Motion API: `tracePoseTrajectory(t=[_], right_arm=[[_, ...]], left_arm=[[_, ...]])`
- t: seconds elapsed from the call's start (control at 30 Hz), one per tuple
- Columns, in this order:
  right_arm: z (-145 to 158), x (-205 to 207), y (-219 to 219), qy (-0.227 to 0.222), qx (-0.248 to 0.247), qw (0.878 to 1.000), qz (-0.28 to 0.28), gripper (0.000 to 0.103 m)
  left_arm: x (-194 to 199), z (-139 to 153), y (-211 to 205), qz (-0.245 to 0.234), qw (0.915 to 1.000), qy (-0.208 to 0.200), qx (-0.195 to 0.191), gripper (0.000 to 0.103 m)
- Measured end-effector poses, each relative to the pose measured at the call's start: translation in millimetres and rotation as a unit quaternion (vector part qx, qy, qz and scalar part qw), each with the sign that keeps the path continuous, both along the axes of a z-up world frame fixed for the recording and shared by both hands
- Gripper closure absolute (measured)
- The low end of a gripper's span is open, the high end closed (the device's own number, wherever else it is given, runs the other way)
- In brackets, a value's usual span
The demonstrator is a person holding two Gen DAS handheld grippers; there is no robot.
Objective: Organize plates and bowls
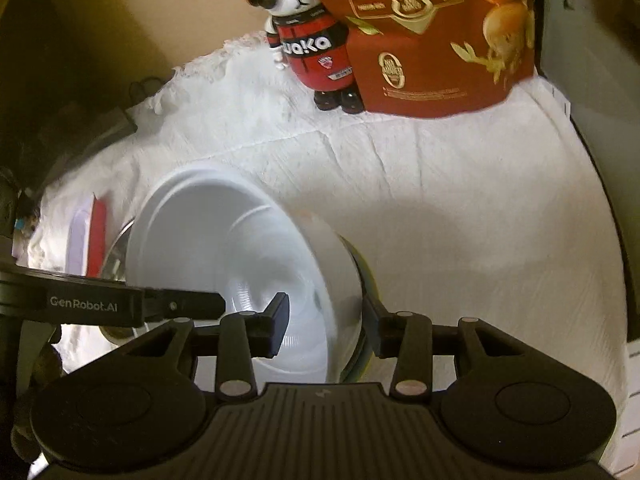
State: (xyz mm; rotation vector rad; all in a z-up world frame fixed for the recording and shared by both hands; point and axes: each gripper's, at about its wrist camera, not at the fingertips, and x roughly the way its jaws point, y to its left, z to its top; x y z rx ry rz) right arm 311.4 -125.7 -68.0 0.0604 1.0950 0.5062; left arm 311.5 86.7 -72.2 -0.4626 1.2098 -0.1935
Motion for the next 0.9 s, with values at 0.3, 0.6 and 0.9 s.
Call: tracePoseTrajectory(t=[0.3, 0.6, 0.9], right_arm=[[11, 0, 5, 0.001, 0.014, 1.0, 0.017, 0.061], [8, 0, 5, 0.003, 0.011, 1.0, 0.011, 0.061], [8, 1, 4, -0.014, 0.003, 1.0, 0.005, 0.061]], left_arm=[[-7, 23, 13, 0.023, 0.9995, -0.024, -0.003, 0.075], [-4, 8, 8, 0.018, 0.9998, -0.012, 0.001, 0.078], [-1, 15, 18, 0.032, 0.9992, -0.024, -0.005, 0.076]])
